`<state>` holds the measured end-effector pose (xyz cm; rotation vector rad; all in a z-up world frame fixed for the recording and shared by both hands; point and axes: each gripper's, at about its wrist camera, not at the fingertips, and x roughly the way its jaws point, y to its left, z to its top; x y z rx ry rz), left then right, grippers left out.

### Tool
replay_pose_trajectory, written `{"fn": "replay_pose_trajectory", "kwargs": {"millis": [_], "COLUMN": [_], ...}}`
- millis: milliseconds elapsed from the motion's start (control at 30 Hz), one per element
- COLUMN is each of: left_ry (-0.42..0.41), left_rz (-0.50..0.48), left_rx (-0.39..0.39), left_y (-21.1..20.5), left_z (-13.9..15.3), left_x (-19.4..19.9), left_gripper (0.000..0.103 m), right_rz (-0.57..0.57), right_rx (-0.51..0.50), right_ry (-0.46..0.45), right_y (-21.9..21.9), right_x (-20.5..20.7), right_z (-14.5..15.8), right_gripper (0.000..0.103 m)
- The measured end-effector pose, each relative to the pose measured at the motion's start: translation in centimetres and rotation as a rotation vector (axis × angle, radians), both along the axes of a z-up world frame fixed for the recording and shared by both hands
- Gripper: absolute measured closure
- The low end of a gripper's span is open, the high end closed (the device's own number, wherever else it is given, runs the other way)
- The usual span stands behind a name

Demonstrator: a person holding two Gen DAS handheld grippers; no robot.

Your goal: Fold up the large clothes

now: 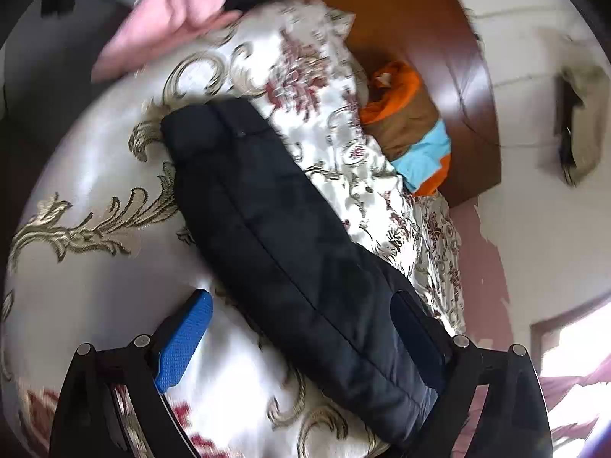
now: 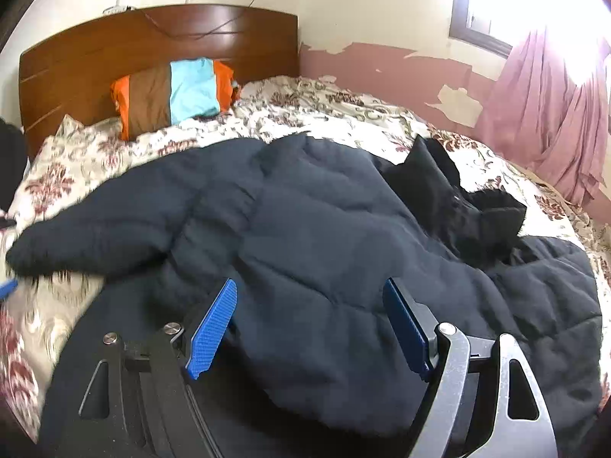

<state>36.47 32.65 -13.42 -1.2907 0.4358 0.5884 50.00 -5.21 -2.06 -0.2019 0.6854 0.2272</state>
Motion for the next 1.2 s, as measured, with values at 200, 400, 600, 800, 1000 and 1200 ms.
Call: {"fn": "replay_pose_trajectory", "kwargs": {"millis": [200,400,600,800,1000,1200], "left_ry": [0.006,0.015,-0.063,-0.264,-0.48,-0.641], "left_rz": [-0.041,-0.055,-0.097,-0.176,-0.391,-0.632], "left_rx": [-0.068,-0.004,0.144,0.507,0.823,0.947], "left_y": [2.2,2.4,2.7,-0.8,-7.8,-16.1], "left_z": [-1.0,-0.9,1.9,10.4,18.2,22.0], "left_x": [1.4,2.5,3.4,2.9,2.3,1.6], "left_gripper": [0.009,0.054,0.094,0.095,0.095,0.095], "right_rz": [0.0,-0.036,-0.046,-0.091,-0.144,-0.206], "right_rx": [0.016,0.104,0.218,0.401,0.524,0.524], "right_ry": [0.003,0.037,0.071,0.101,0.105,0.053], "right_y": [2.7,1.0,-1.2,-4.6,-9.8,-15.5], "right_x": [0.9,1.4,1.6,0.9,-0.6,-2.8], "right_z": [-2.0,-3.4,-3.8,-1.9,0.6,2.3], "right_gripper": [0.028,0.008,0.006,0.006,0.006,0.006]}}
